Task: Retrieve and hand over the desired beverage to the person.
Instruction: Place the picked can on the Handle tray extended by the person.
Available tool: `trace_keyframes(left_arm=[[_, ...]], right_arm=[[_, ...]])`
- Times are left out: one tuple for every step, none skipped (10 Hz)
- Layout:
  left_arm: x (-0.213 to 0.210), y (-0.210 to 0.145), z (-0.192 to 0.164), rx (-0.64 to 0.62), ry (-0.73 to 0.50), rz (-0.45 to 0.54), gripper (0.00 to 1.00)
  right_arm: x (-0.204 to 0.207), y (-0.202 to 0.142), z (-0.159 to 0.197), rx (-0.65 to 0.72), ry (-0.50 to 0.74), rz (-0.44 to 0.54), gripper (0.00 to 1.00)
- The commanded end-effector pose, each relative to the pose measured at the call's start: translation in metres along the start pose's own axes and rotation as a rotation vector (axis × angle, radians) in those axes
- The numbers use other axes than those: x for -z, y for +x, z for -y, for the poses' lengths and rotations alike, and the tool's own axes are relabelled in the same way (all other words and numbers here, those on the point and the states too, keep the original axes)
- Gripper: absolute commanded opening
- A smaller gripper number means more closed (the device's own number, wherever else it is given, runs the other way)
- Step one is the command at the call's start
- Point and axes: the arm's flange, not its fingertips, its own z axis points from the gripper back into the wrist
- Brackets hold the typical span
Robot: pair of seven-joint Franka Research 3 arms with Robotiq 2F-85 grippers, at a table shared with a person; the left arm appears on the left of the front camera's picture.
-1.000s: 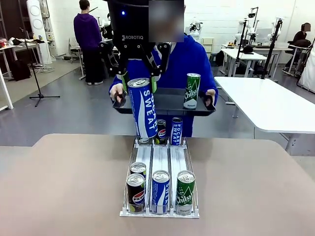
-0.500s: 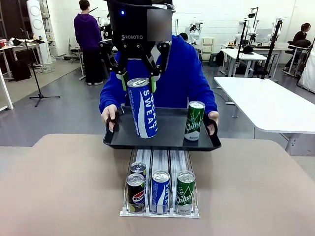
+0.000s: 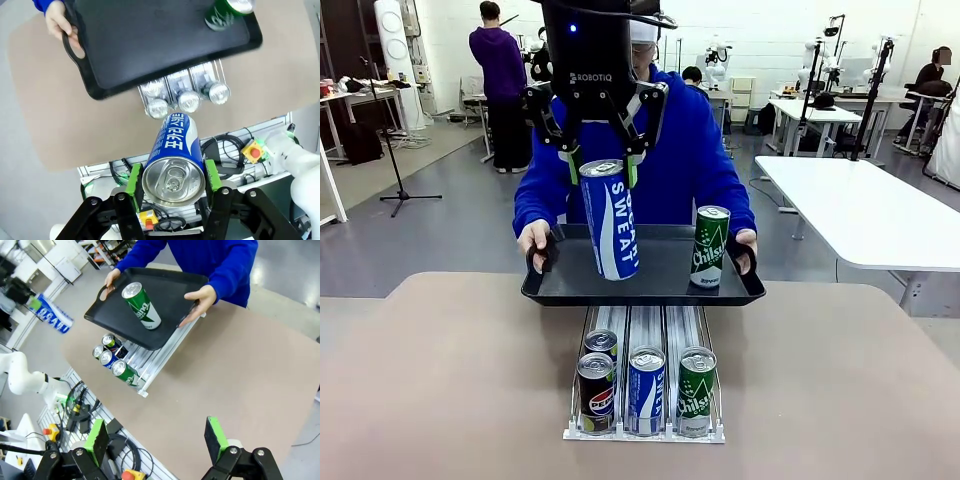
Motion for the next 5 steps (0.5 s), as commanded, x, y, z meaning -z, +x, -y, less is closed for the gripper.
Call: trace_keyframes(left_arm=[[-0.014,0.074,0.009,-0.034,0.016,-0.045,0.59],[-0.017,0.104,0.005,-0.047,0.014,-0.014,0.59],[-0.017,0.122,0.003,-0.059,0.015,-0.04,0.59],[-0.012,0.136,0.002,-0.089,0.024,-0.053,0.59],[-0.004,0.159,0.0,-0.102,0.04,-0.075,0.59]], right_arm=[[0.0,0.0,0.0,0.005,0.002,-0.011,1.0],[0.0,0.0,0.0,0.005,0.002,-0.011,1.0],[0.0,0.0,0.0,0.005,0.002,-0.011,1.0],[0.0,0.0,0.0,0.005,0.002,-0.011,1.0],[0.0,0.0,0.0,0.005,0.002,-0.011,1.0]])
